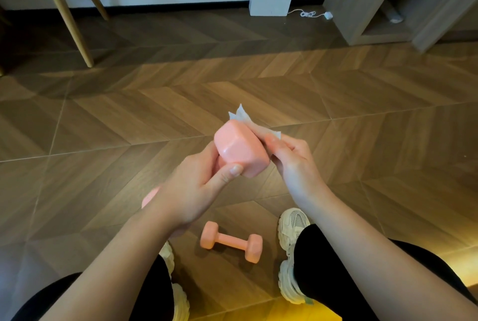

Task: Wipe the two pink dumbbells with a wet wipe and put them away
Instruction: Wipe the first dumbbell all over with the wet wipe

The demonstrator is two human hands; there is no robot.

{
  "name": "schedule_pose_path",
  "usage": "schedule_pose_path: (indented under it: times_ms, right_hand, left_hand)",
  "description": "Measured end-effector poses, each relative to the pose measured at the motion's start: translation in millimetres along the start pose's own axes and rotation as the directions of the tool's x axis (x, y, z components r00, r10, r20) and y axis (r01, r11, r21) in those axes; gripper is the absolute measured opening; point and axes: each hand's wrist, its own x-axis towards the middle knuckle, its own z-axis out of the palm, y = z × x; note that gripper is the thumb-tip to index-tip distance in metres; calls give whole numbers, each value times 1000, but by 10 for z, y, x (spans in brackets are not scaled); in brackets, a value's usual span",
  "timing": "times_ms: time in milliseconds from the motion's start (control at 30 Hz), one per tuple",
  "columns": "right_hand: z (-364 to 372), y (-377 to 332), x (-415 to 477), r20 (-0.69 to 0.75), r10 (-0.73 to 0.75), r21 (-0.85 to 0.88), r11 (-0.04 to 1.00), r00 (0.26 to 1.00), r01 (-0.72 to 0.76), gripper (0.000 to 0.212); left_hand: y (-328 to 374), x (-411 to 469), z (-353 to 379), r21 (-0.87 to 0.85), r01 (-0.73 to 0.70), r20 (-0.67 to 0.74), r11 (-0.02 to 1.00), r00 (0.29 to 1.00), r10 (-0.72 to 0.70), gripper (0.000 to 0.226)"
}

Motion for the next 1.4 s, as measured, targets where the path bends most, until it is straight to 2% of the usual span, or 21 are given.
schedule_pose_path:
  times_ms: [67, 133, 267, 333, 433, 500, 567, 667, 733, 800, 833, 900, 1000, 1100, 1200, 1267, 1333, 1367, 1400]
  right_hand:
    - [15, 20, -9, -5, 11, -63, 998, 1000, -11, 35]
    - [28, 47, -19, -30, 13, -163, 986, 999, -17, 40]
    - [77, 57, -75, 4, -38, -223, 974, 999, 38, 33]
    - [98, 53, -92, 32, -63, -251, 966, 998, 69, 33]
    - [88, 86, -124, 46, -114, -313, 942, 992, 123, 39]
    - [66, 107, -126, 35, -149, -328, 932, 988, 152, 51]
    - [46, 136, -127, 18, -183, -327, 928, 983, 178, 53]
    - [48, 121, -115, -15, -107, -280, 955, 994, 98, 41]
    - [52, 103, -95, -15, -66, -219, 974, 998, 61, 29]
    - [57, 85, -51, 39, 46, -139, 990, 998, -41, 34]
    - [49, 87, -29, 73, 116, -106, 988, 991, -108, 35]
    - [29, 70, -8, 156, 231, -81, 972, 960, -220, 34]
    - [12, 62, -14, 245, 333, -120, 942, 911, -312, 43]
    - [52, 105, -18, 147, 416, -46, 909, 897, -414, 40]
    - [81, 154, 13, 7, 577, 123, 810, 816, -574, 40]
    - [83, 138, 39, -73, 644, 196, 758, 762, -622, 25]
    - [62, 105, 77, -140, 645, 250, 757, 751, -603, 16]
    - [50, 79, 95, -172, 635, 280, 765, 753, -580, 13]
    - [42, 45, 113, -201, 621, 315, 773, 758, -550, 12]
  left_hand:
    - [-30, 12, -25, 253, -48, 68, 966, 997, 32, 79]
    - [-58, 24, -42, 415, -76, 114, 907, 993, 31, 86]
    - [-103, 22, -14, 461, -13, 95, 887, 995, -35, 86]
    - [-131, 40, 8, 407, 59, 51, 911, 995, -87, 82]
    - [-157, 67, 6, 194, 164, -25, 967, 986, -162, 75]
    - [-166, 72, -8, 57, 191, -64, 980, 980, -188, 65]
    - [-160, 69, -23, -26, 176, -94, 984, 980, -178, 58]
    - [-137, 48, -35, -61, 129, -85, 990, 987, -134, 50]
    - [-103, 29, -54, -1, 83, -42, 997, 996, -83, 51]
    - [-104, 23, -96, 153, 24, 32, 988, 999, -29, 70]
    - [-110, 28, -121, 270, -13, 79, 963, 997, -9, 81]
    - [-143, 52, -159, 469, -83, 149, 879, 989, 14, 87]
    - [-143, 76, -190, 547, -130, 214, 827, 977, 12, 79]
    - [-181, 94, -168, 558, -119, 239, 821, 971, -22, 72]
    - [-269, 123, -95, 518, -20, 134, 855, 989, -58, 73]
    - [-293, 125, -21, 525, -81, -23, 847, 994, 110, 69]
    - [-234, 101, 15, 533, -143, -250, 834, 915, 317, 40]
    - [-190, 76, 26, 463, -138, -335, 876, 887, 317, 35]
    - [-141, 51, 40, 320, -83, -388, 944, 897, 210, 41]
